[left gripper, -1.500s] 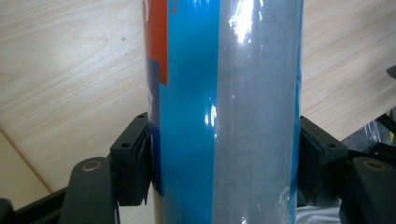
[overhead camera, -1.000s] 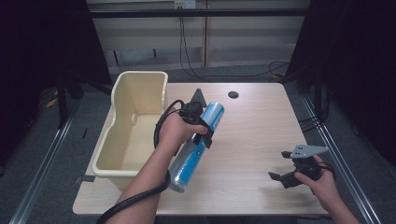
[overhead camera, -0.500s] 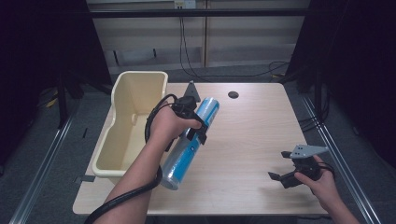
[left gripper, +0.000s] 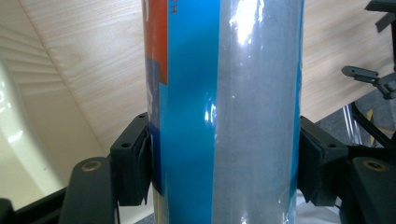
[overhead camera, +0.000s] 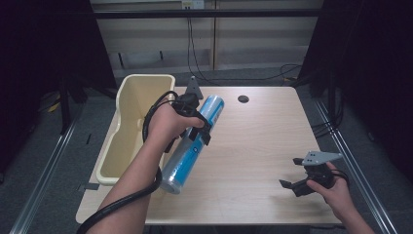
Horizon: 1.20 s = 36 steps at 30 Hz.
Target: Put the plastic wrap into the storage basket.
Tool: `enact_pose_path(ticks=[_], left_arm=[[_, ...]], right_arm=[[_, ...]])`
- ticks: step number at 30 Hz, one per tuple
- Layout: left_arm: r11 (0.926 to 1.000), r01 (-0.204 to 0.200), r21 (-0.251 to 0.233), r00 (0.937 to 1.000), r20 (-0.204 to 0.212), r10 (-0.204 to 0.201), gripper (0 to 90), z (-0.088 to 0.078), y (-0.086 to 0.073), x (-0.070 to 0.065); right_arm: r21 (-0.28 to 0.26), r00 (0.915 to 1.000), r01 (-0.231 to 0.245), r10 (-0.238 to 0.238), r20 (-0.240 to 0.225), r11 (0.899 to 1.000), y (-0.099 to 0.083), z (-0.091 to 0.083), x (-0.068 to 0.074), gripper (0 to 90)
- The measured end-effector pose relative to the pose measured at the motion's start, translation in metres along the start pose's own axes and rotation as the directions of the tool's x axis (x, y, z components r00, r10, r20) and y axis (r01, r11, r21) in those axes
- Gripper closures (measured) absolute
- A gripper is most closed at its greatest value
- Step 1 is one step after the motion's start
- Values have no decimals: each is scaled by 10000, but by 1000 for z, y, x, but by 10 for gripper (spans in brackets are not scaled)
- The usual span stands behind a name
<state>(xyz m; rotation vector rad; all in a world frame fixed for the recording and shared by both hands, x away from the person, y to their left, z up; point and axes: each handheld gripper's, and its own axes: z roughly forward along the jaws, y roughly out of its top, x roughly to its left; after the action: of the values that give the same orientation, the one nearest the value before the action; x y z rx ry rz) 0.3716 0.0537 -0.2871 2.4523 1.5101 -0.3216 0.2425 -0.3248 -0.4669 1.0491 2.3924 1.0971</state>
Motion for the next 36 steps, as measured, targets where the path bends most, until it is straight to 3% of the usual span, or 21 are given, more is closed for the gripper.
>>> enact_pose_path(ticks=[16, 36], left_arm=[[9994, 286, -194, 9994, -163, -289, 324, -26, -7, 12], [9973, 679, -291, 9971, -322, -689, 324, -53, -20, 37]], right_arm=[[-16, 10000, 16, -16, 70, 10000, 0, 0, 1, 22], [-3, 10000, 51, -51, 58, 10000, -1, 2, 1, 22]])
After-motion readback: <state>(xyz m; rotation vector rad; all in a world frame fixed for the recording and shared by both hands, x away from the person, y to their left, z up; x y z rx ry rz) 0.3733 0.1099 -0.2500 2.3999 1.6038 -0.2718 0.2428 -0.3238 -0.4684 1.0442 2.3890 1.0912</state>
